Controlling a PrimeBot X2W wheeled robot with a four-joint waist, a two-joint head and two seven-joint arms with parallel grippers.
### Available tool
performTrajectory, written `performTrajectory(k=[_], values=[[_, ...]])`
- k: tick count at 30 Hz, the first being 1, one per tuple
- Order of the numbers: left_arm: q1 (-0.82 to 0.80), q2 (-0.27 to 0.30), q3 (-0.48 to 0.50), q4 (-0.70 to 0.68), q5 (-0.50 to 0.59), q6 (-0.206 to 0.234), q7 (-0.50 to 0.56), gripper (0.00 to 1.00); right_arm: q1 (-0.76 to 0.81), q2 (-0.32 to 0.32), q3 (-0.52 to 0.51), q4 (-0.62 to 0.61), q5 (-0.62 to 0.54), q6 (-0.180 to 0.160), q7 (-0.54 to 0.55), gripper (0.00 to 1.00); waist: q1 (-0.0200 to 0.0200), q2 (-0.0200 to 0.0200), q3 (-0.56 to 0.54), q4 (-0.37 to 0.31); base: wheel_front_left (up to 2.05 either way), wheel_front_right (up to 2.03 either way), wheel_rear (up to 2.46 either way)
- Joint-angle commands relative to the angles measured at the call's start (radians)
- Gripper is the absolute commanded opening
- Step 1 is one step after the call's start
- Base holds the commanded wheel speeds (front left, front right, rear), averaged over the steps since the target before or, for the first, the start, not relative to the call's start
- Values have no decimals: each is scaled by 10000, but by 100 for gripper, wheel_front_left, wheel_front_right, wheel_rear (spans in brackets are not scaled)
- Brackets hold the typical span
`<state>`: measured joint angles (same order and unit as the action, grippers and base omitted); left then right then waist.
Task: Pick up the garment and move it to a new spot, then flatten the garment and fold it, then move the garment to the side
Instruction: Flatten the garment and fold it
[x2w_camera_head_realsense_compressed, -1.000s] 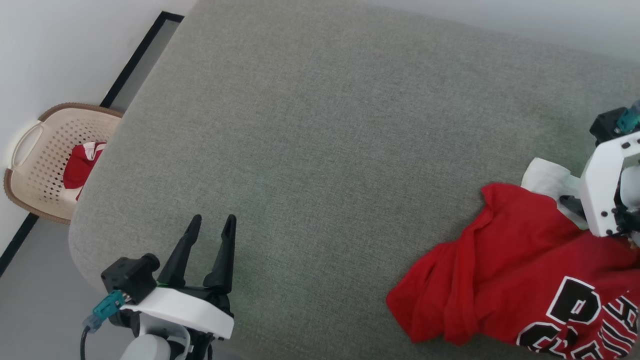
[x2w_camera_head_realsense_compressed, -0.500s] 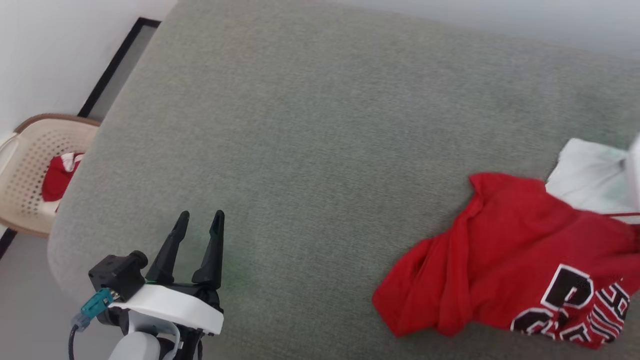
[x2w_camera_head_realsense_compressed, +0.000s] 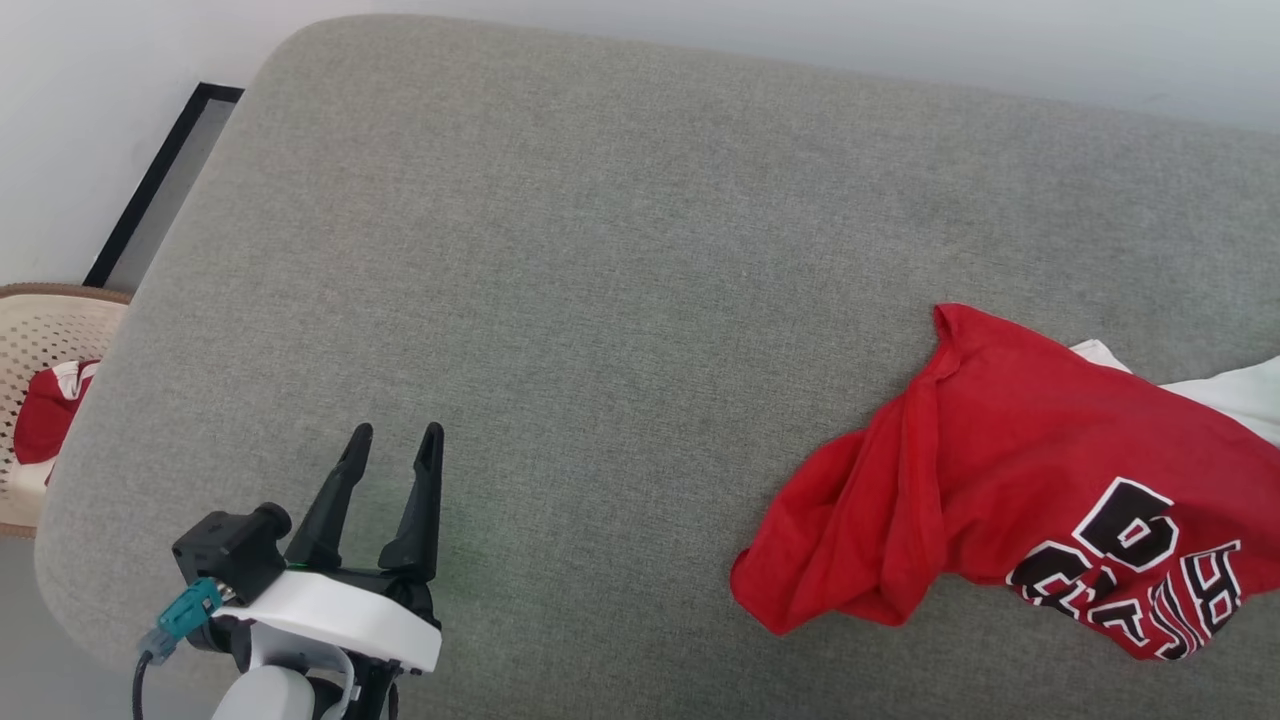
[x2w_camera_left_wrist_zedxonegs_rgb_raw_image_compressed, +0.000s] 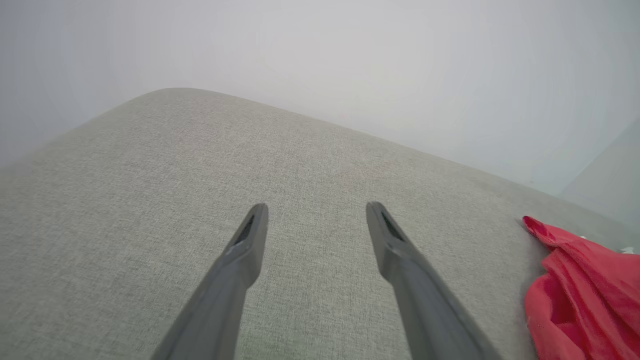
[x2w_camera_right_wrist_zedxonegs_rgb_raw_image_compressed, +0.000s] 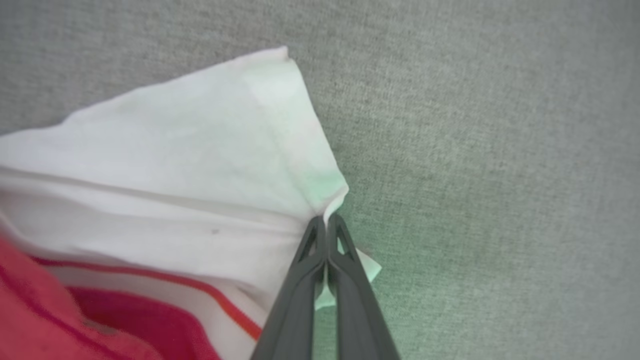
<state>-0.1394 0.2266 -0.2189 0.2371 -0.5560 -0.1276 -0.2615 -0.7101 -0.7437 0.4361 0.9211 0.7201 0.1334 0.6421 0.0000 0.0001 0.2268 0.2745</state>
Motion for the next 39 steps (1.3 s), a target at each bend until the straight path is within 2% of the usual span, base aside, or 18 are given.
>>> performTrajectory(k=[1, 5, 6, 7, 8, 17, 25, 26, 34, 39], values=[[-19, 71, -31, 7, 5, -24, -51, 100, 488, 273, -53, 272, 114, -25, 21, 0, 0, -1, -15, -47, 0, 0, 0], [-128, 155, -137, 42, -44, -24, -51, 100, 889, 655, -283, 608, 134, -25, -217, 0, 0, -1, -56, -131, 0, 0, 0], [-145, 191, -168, 57, -71, -24, -51, 100, 926, 725, -278, 608, 54, -23, -284, 9, 0, -1, -79, -165, 0, 0, 0], [-175, 230, -206, 58, -90, -24, -51, 100, 910, 788, -283, 567, -26, -22, -400, 61, 0, -1, -106, -207, 0, 0, 0], [-199, 281, -254, 64, -106, -24, -51, 100, 874, 857, -314, 515, -51, -19, -524, 100, 0, -1, -144, -258, 0, 0, 0], [-550, 915, -818, 271, -481, -24, 1, 100, 696, 1002, -762, -184, -265, -6, -1979, 100, 0, -1, -555, -786, 0, 0, 0], [-1187, 1714, -1337, -171, -1175, -24, 1198, 100, 1112, 1517, -1295, -1476, -822, -28, -3471, 100, 0, -1, -1036, -1707, 0, 0, 0], [-1352, 1870, -1417, -320, -1307, -24, 1578, 100, 1256, 1687, -1559, -1889, -1090, -28, -4045, 100, 0, -1, -1105, -1975, 0, 0, 0], [-2381, 2376, -1953, -746, -1707, -24, 3091, 100, 2086, 2960, -3194, -3392, -2762, -28, -6329, 100, 0, -1, -1160, -3025, 0, 0, 0], [-3250, 2439, -2477, -768, -2114, -24, 4281, 100, 2887, 4060, -4113, -4743, -4260, -26, -7512, 100, 0, -1, -1035, -3708, 0, 0, 0]])
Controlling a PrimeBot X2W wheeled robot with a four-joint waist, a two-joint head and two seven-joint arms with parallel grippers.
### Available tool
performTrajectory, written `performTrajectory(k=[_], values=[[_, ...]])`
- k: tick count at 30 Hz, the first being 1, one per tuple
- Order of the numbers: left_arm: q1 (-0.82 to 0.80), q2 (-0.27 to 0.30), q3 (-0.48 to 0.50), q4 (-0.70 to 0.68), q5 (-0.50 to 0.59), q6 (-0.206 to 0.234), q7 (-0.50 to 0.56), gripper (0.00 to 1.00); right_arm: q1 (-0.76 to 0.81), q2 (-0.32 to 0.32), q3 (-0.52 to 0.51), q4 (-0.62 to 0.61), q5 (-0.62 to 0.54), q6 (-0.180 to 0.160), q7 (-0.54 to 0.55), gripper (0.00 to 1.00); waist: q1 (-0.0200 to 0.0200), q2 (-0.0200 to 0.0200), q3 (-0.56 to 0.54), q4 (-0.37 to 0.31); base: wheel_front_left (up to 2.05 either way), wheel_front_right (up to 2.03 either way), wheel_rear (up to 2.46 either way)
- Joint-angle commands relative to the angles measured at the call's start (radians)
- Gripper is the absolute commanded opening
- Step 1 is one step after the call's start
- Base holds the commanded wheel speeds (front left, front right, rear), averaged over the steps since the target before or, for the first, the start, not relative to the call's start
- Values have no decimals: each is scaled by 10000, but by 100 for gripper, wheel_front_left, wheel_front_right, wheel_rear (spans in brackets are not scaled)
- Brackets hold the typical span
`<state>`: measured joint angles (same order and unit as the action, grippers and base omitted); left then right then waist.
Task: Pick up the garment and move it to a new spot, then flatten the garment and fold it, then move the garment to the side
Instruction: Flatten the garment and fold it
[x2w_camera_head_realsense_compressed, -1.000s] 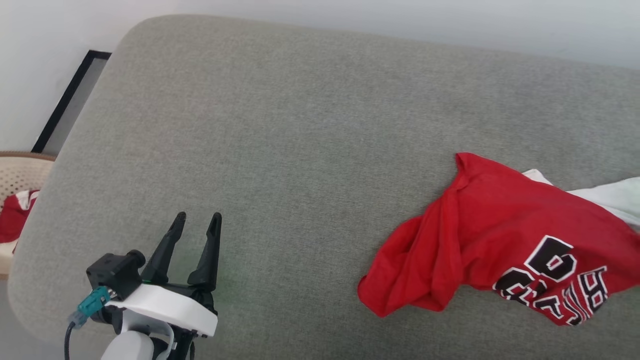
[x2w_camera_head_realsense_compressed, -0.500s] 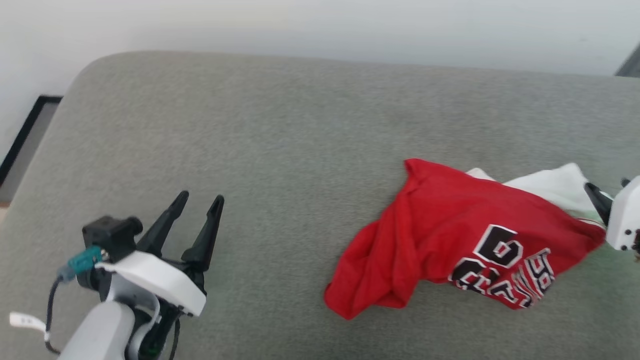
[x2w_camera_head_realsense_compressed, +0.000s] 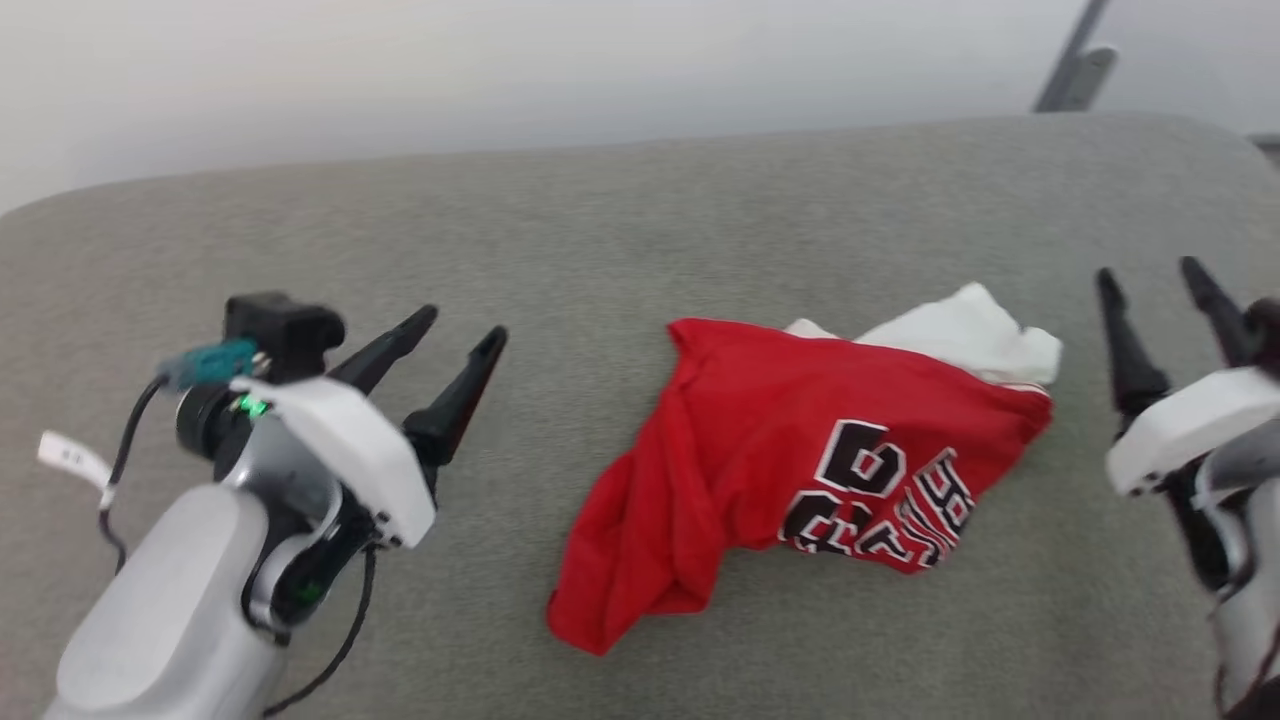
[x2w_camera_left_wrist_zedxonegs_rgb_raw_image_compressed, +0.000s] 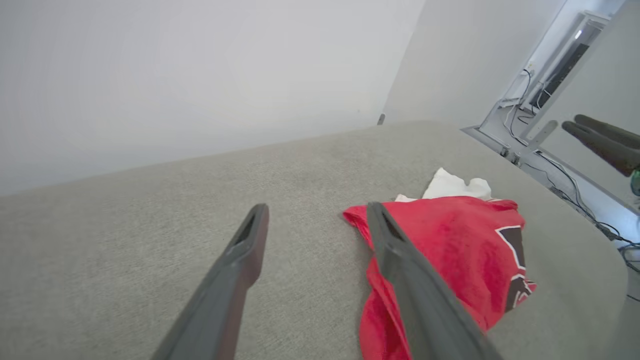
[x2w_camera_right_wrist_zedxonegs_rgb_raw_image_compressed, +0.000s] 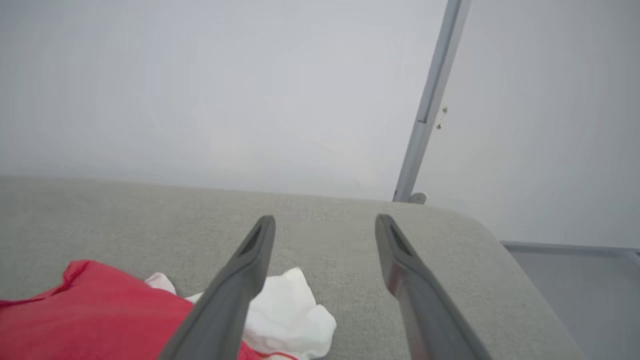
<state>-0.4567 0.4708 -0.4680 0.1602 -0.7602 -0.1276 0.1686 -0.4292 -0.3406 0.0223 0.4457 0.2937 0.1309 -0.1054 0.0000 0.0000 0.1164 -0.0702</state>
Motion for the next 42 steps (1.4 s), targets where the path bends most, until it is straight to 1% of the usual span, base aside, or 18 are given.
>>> performTrajectory(k=[1, 5, 9, 15, 17, 18, 19, 24, 27, 30, 31, 32, 33, 38, 42], values=[[-280, 61, -138, 26, -92, -24, 220, 100, 215, 321, -191, -238, -246, -3, -273, 100, 0, 0, 107, -422, 0, 0, 0], [-1069, 7, -644, 187, -295, -24, 1131, 100, 938, 1295, -419, -1143, -934, -3, -941, 100, 0, 0, 272, -991, 0, 0, 0], [-1775, -81, -1017, 655, -616, -24, 2148, 100, 1408, 2002, -427, -1680, -1377, -1, -1291, 100, 0, 0, 467, -1491, 0, 0, 0], [-2559, -327, -1451, 1644, -862, 160, 3768, 100, 1731, 2424, -451, -2128, -1733, -1, -1521, 100, 0, 0, 755, -2116, 0, 0, 0], [-2667, -470, -1615, 2002, -996, 315, 4322, 100, 1824, 2525, -485, -2313, -1725, -1, -1558, 100, 0, 0, 850, -2272, 0, 0, 0], [-2667, -470, -1615, 2002, -996, 315, 4322, 100, 1824, 2525, -485, -2313, -1725, -1, -1558, 100, 0, 0, 850, -2272, 0, 0, 0], [-2768, -518, -1701, 2119, -1011, 363, 4558, 100, 1865, 2555, -544, -2426, -1722, -3, -1578, 100, 0, 0, 906, -2332, 0, 0, 0], [-2874, -728, -1993, 2777, -1145, 774, 5606, 100, 2070, 2772, -715, -2670, -1681, -3, -1599, 100, 0, 0, 1180, -2569, 0, 0, 0], [-2969, -743, -2235, 3053, -957, 967, 5983, 100, 2076, 2831, -704, -2681, -1631, -3, -1607, 100, 0, 0, 1323, -2633, 0, 0, 0], [-2963, -787, -2526, 3416, -768, 1086, 6314, 100, 2060, 2876, -663, -2682, -1581, -3, -1604, 100, 0, 0, 1436, -2638, 0, 0, 0], [-2919, -759, -2665, 3558, -663, 1040, 6419, 100, 2021, 2883, -647, -2634, -1607, -3, -1603, 100, 0, 0, 1473, -2636, 0, 0, 0], [-2905, -717, -2784, 3688, -545, 963, 6430, 88, 1970, 2892, -612, -2603, -1580, -3, -1604, 100, 0, 0, 1511, -2633, 0, 0, 0], [-2925, -670, -2858, 3824, -520, 879, 6395, 0, 1902, 2894, -599, -2616, -1525, -3, -1604, 100, 0, 0, 1546, -2631, 0, 0, 0], [-3169, -679, -2548, 4065, -821, 803, 6208, 0, 1775, 2900, -777, -2738, -1474, -3, -1606, 100, 0, 0, 1613, -2472, 0, 0, 0], [-3419, -177, -2162, 3795, -809, 903, 5941, 0, 1914, 2902, -1037, -2755, -1553, -3, -1605, 100, 0, 0, 1534, -2230, 0, 0, 0]])
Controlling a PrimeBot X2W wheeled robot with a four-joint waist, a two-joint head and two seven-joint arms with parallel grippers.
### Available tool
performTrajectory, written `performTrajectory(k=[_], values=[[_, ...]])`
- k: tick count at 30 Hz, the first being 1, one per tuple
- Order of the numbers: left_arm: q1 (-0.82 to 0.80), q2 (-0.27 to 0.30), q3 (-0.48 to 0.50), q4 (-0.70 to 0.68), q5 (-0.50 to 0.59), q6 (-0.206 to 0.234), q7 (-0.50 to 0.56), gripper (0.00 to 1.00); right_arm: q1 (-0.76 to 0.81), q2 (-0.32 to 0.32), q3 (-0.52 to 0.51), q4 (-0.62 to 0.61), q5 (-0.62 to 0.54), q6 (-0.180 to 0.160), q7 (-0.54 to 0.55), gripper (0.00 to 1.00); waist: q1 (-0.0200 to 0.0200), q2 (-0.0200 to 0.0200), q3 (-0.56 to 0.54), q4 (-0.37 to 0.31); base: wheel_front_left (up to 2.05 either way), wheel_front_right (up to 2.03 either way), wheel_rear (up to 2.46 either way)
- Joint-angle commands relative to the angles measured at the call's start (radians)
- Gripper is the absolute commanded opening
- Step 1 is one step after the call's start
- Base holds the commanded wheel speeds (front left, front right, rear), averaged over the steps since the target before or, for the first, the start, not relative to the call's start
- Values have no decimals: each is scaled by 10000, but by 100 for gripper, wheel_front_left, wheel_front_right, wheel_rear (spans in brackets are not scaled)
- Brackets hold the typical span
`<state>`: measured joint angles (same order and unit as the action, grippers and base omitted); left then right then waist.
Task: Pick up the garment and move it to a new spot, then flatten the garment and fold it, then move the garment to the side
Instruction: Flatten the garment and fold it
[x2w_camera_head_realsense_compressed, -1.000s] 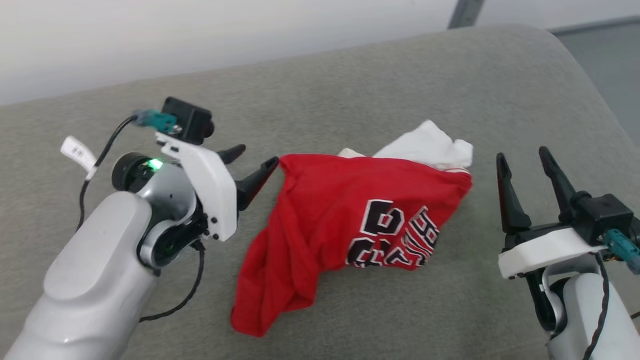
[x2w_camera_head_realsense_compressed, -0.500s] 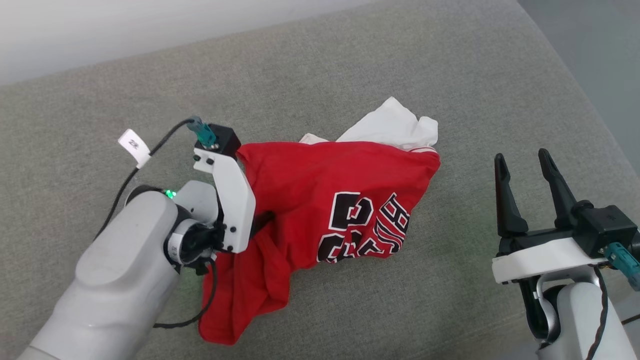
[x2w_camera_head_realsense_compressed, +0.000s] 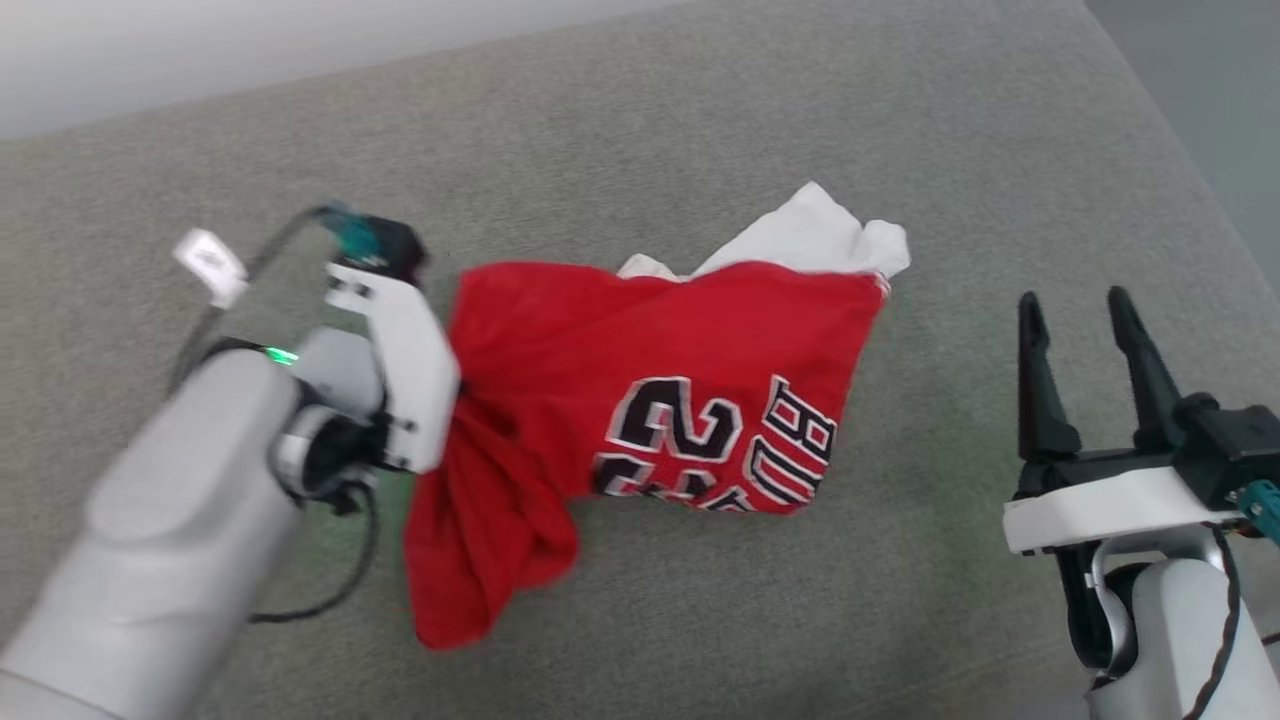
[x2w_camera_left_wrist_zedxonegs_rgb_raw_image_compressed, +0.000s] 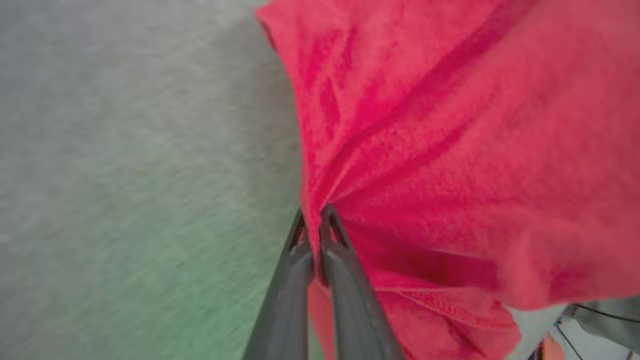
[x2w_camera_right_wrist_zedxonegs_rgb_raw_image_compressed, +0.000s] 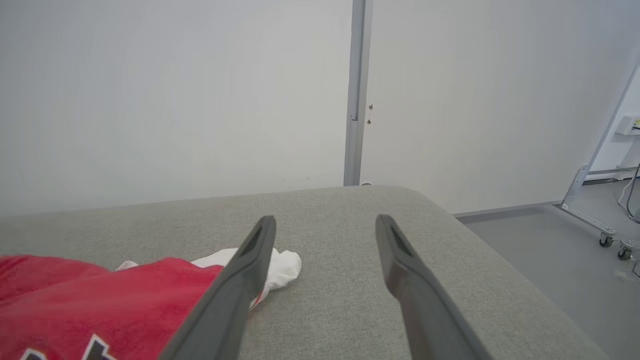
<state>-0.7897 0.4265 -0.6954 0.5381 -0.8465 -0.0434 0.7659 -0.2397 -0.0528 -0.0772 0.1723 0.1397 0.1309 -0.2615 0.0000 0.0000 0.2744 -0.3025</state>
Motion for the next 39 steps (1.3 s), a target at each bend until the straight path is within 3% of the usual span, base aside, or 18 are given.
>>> performTrajectory(k=[1, 11, 19, 26, 32, 34, 35, 36, 37, 39], values=[[-96, 387, 196, -88, 51, 108, -118, 0, 63, 26, -81, -23, -41, -3, -46, 100, 0, 0, -75, 154, 0, 0, 0], [157, 2368, 1223, -929, 291, 757, -937, 0, 252, 21, -492, 100, -250, -3, -45, 100, 0, 0, -316, 669, 0, 0, 0], [900, 3406, 1231, -1137, 821, 1556, -991, 0, 322, 21, -475, 254, -316, -3, -45, 100, 0, 0, -565, 895, 0, 0, 0], [1602, 3531, 1303, -786, 562, 1990, -950, 0, 265, 21, -368, 383, -292, -3, -45, 100, 0, 0, -590, 905, 0, 0, 0], [2052, 3288, 1414, -475, 48, 1984, -856, 0, 181, 22, -278, 453, -259, -3, 22, 100, 0, 0, -458, 905, 0, 0, 0], [2073, 3215, 1515, -470, -29, 1945, -1014, 16, 146, 22, -253, 458, -254, -3, 26, 100, 0, 0, -421, 910, 0, 0, 0], [2090, 3167, 1544, -483, -73, 1917, -1081, 36, 130, 20, -249, 473, -242, -3, 34, 100, 0, 0, -407, 915, 0, 0, 0], [2098, 3151, 1570, -512, -114, 1910, -1150, 71, 120, 22, -246, 478, -257, -3, 39, 100, 0, 0, -397, 925, 0, 0, 0], [2082, 3146, 1599, -587, -136, 1841, -1235, 100, 122, 22, -242, 483, -255, -3, 36, 100, 0, 0, -390, 939, 0, 0, 0], [1977, 3185, 1669, -828, -182, 1773, -1363, 100, 119, 22, -272, 491, -266, -3, 35, 100, 0, 0, -380, 987, 0, 0, 0]])
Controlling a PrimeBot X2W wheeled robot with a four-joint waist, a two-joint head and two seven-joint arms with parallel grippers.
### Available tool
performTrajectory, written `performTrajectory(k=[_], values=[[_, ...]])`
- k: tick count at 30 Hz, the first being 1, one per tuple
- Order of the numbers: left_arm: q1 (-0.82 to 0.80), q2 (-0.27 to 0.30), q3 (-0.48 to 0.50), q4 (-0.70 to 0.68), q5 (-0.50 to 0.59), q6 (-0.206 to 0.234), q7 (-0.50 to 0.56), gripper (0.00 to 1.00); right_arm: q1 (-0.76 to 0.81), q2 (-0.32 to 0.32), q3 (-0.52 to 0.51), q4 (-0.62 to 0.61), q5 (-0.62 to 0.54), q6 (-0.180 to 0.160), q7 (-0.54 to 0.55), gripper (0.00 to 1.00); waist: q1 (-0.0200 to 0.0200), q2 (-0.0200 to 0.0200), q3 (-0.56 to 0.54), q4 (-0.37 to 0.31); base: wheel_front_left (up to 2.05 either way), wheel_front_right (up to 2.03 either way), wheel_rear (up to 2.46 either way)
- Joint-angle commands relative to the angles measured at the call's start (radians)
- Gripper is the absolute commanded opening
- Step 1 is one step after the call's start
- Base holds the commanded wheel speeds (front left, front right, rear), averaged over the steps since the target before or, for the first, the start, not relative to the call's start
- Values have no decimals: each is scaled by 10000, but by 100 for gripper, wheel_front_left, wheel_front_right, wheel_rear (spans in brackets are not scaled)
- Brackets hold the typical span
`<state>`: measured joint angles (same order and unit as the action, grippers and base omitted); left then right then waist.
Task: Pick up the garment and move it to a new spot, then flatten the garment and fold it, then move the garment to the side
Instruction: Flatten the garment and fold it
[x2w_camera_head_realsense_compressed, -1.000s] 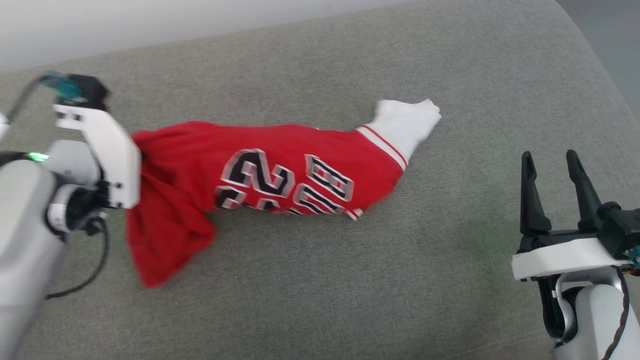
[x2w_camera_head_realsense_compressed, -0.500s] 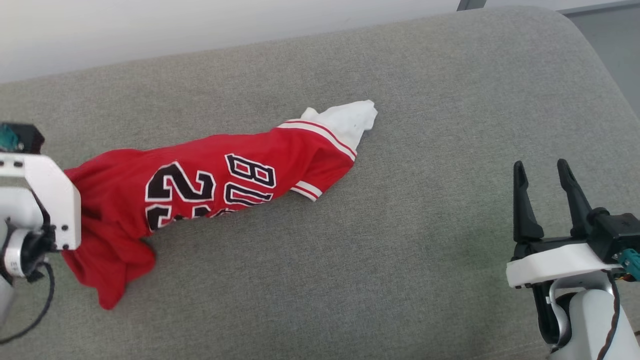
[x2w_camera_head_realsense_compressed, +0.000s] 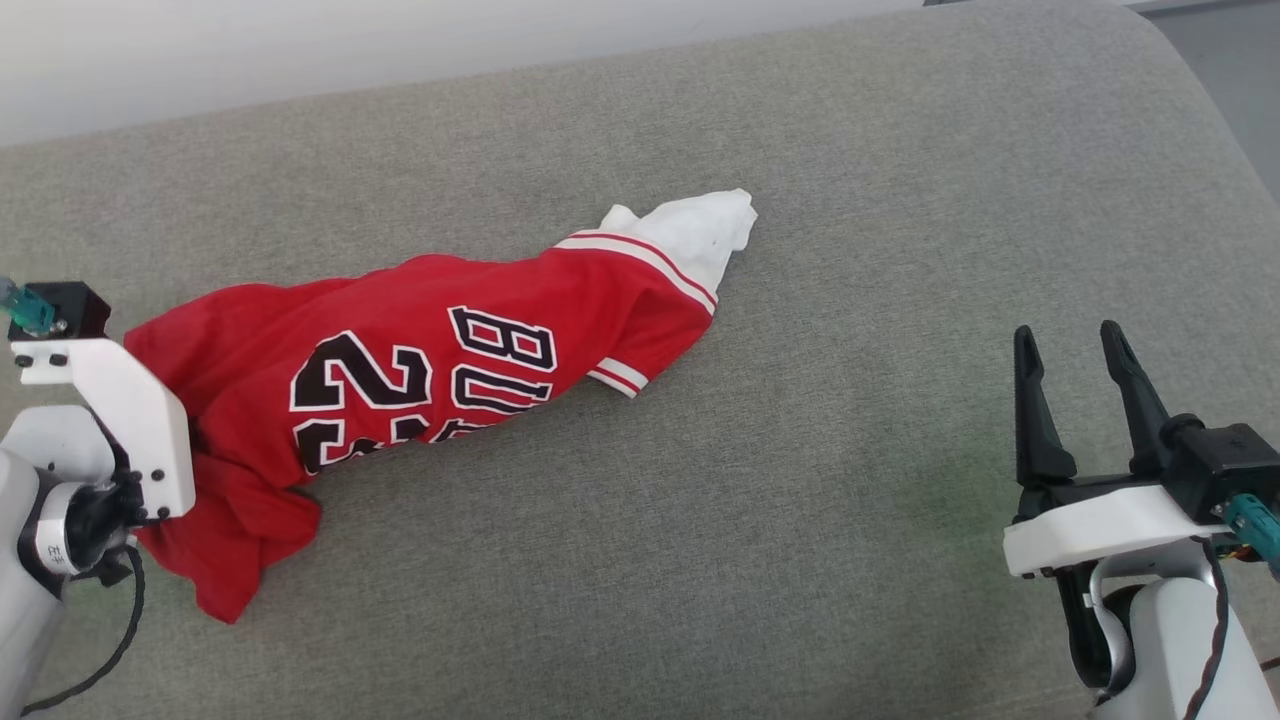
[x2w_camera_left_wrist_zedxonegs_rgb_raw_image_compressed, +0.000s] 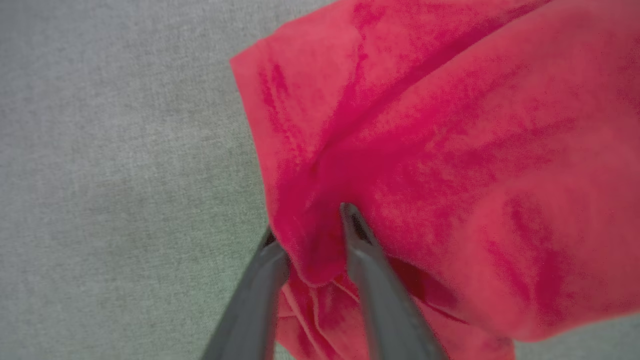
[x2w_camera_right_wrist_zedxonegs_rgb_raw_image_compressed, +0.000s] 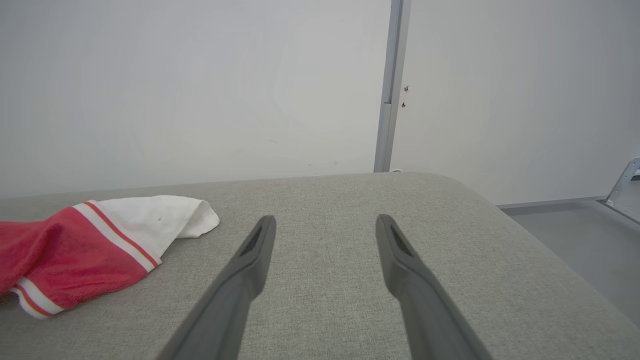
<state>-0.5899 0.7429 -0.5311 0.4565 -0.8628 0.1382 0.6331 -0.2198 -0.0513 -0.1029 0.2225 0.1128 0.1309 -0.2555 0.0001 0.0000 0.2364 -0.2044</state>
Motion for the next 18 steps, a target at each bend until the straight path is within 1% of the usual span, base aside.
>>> performTrajectory(k=[1, 4, 9, 13, 18], values=[[-76, 43, 19, -134, 3, -59, -23, 100, -81, 6, -30, -17, 2, -3, -24, 100, -1, 0, 2, 27, 0, 0, 0], [-288, 127, -13, -622, 109, 6, 100, 100, -82, 7, -67, -20, -9, -3, 4, 100, -1, 0, -6, 96, 0, 0, 0], [-687, 205, -207, -1815, 391, 112, 469, 100, -89, 5, -59, -29, -23, -3, 13, 100, -1, 0, -28, 159, 0, 0, 0], [-997, 9, -429, -2836, 428, 129, 893, 100, -119, 5, -2, -9, 19, -3, 10, 100, -1, 0, -38, 135, 0, 0, 0], [-1294, -448, -887, -3863, 310, 68, 1564, 100, -140, 5, 93, 5, 46, -3, 3, 100, -1, 0, 13, -35, 0, 0, 0]])
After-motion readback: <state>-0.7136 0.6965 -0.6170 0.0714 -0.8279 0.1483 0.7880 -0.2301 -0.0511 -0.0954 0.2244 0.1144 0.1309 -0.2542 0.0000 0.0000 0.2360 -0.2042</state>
